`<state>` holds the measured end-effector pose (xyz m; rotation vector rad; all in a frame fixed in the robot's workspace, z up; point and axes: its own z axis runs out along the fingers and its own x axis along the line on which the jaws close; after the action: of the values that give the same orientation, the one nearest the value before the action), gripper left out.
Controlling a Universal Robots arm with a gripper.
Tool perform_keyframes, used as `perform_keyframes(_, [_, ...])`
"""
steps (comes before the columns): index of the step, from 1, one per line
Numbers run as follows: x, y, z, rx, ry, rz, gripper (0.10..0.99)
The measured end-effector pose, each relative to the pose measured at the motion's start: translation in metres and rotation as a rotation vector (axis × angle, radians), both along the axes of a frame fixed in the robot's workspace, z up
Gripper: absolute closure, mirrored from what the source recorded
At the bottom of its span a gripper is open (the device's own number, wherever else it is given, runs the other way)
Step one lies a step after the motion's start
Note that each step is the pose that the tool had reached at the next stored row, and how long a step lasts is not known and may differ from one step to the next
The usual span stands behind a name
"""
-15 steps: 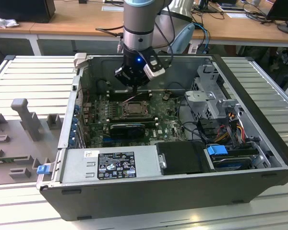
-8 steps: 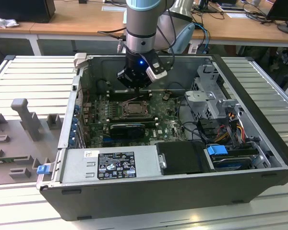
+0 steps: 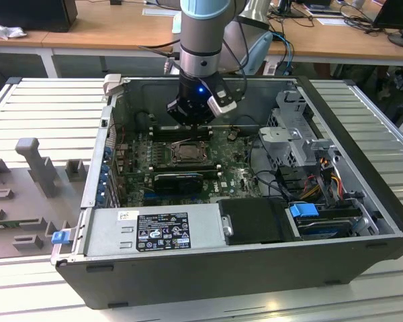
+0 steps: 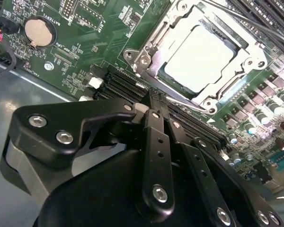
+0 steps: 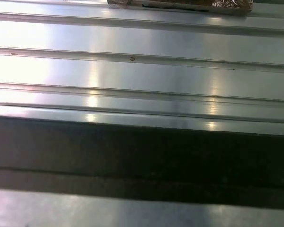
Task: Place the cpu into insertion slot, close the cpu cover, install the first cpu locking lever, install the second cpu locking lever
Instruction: 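Install the first cpu locking lever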
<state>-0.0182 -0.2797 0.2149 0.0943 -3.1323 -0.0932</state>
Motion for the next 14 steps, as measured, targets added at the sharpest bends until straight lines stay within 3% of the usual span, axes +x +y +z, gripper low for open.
perform_keyframes(14, [0.0026,-0.0015,-0.0062,0.000,-0.0005,-0.002,0.980])
